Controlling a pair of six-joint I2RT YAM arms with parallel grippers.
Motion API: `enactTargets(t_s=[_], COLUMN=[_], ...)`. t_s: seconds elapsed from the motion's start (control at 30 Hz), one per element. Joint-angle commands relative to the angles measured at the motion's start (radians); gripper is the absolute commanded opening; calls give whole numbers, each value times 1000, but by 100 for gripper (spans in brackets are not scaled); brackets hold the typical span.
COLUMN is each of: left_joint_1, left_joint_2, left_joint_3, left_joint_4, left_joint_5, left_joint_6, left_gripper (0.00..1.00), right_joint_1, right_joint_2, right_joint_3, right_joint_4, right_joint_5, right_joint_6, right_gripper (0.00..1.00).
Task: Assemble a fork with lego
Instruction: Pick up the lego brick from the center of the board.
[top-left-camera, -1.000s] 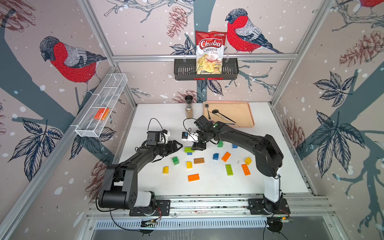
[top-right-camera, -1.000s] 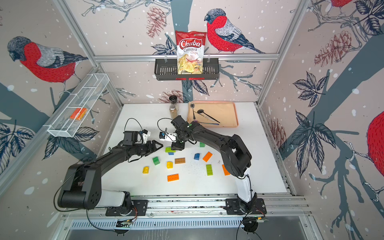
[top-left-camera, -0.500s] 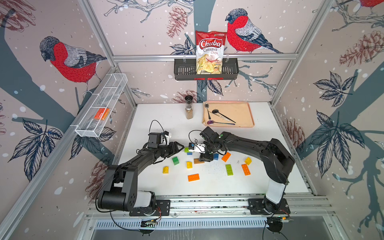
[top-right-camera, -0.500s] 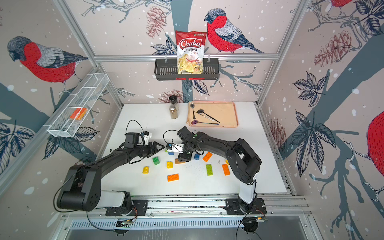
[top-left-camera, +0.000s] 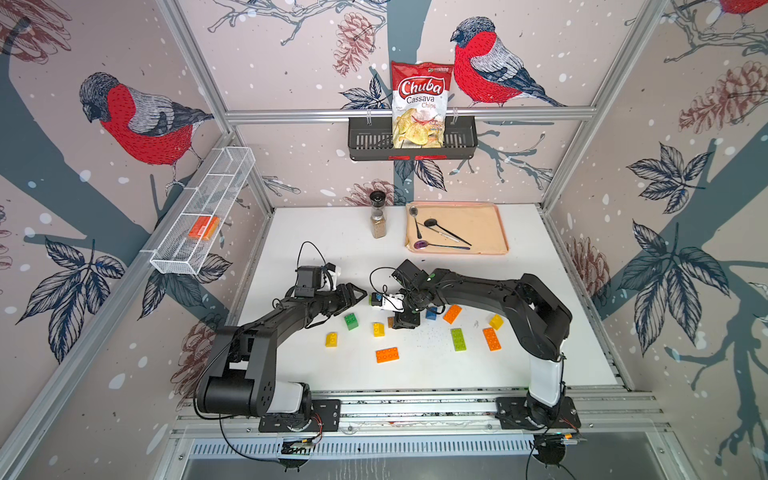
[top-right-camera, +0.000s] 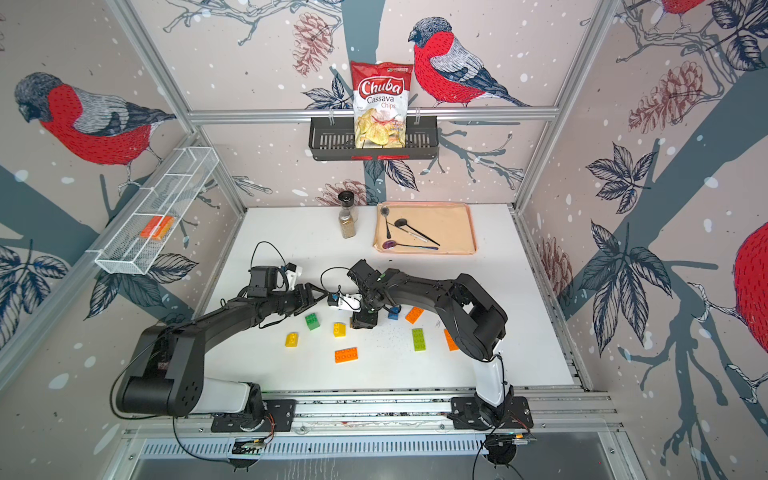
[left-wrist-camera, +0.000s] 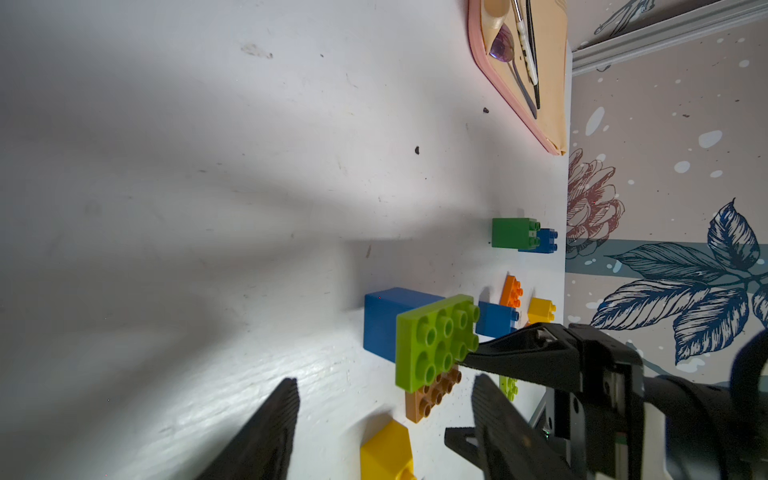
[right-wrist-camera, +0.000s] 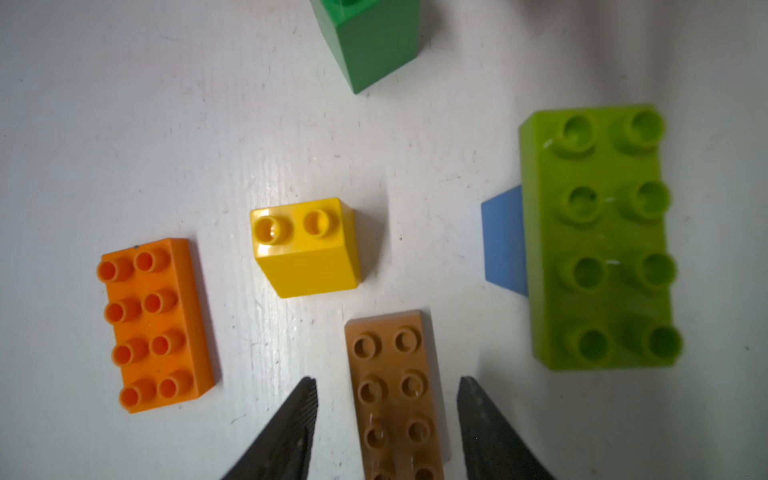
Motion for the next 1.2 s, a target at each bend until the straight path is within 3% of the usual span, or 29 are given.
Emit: enactTargets(t_s=[0.0,0.87,1.17], left_joint_1=[8,13,11], left_joint_2=[3,11,14], left_joint_3=[-6,-11,-8], left_joint_4=[39,47,69], left_joint_5=[18,33,90], left_joint_6=[-1,5,-5], left_gripper=[67,66,65], right_joint_1=[4,29,-2], right_joint_2=[20,67,-17], right_joint_3=[23,42,75], right_joint_4=[-6,-58,-90], right_joint_5=[-22,59,-12], right_joint_6=[-28,-35,-23], right_gripper=[55,34,31])
